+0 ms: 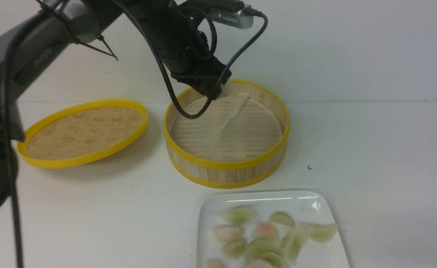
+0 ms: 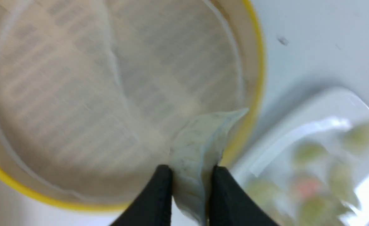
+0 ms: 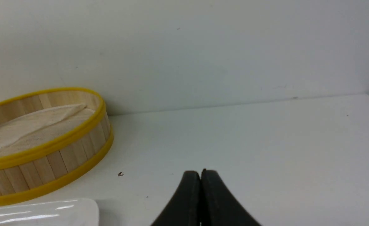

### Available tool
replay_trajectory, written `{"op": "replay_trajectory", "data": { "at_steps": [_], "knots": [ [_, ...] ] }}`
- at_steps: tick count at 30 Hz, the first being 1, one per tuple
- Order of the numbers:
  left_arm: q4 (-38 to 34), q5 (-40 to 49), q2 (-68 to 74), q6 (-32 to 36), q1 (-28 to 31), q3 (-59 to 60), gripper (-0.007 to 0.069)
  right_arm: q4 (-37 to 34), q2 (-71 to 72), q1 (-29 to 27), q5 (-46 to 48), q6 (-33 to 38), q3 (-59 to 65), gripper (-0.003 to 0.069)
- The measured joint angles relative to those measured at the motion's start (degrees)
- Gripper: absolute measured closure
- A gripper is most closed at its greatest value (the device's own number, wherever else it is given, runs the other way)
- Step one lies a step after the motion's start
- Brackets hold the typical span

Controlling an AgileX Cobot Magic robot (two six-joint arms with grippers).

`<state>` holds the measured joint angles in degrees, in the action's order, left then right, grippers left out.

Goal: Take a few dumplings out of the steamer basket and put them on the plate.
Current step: Use the left arm to put the dumpling into the plate

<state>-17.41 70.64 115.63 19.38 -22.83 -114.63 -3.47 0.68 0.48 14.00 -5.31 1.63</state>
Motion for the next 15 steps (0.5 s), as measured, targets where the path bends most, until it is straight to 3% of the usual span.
{"op": "replay_trajectory", "data": {
  "at_steps": [9, 15],
  "knots": [
    [-0.28, -0.1, -10.56, 0.77, -12.9, 24.68, 0.0501, 0.0, 0.0, 0.0, 0.0, 0.0, 0.0, 0.0669],
    [-0.33, -4.05, -7.51, 0.77, -20.55, 27.96, 0.0501, 0.0, 0.0, 0.0, 0.0, 0.0, 0.0, 0.0669]
  ]
}}
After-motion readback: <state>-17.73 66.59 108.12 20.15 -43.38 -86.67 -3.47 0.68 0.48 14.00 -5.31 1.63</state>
